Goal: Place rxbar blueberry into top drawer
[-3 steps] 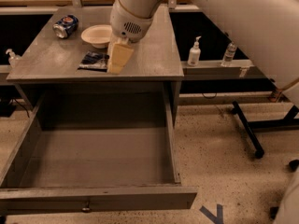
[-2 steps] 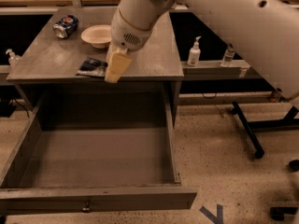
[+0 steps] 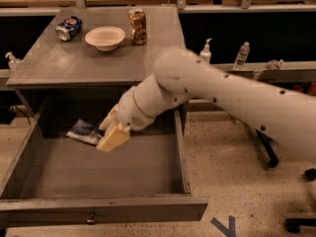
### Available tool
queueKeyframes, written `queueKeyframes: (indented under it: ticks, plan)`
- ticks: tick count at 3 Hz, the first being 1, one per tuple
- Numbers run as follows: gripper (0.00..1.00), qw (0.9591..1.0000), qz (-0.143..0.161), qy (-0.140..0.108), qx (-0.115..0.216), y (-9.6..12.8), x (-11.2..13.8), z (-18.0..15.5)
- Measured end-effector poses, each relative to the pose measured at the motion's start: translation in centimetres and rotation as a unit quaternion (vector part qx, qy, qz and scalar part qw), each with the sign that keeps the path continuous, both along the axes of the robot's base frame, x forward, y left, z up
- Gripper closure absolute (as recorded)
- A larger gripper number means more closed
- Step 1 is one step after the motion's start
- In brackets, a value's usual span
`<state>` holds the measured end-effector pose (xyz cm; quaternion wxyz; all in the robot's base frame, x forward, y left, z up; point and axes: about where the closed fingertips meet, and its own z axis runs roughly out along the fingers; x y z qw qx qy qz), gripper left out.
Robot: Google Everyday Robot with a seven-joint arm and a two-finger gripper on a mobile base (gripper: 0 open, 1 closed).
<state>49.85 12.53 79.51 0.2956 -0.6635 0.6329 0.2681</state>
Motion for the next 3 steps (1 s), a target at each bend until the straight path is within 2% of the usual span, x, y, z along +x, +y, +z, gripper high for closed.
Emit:
queueKeyframes:
  ticks: [1, 2, 3]
  plan:
    - [1.0, 0.9972, -0.002, 0.068, 0.031, 2.5, -3.6, -10.5]
    - [0.92, 0.993, -0.034, 0.102, 0.048, 4.4, -4.2, -17.2]
    - [0.59, 0.9912, -0.067, 0.093, 0.066, 5.2, -2.4, -18.0]
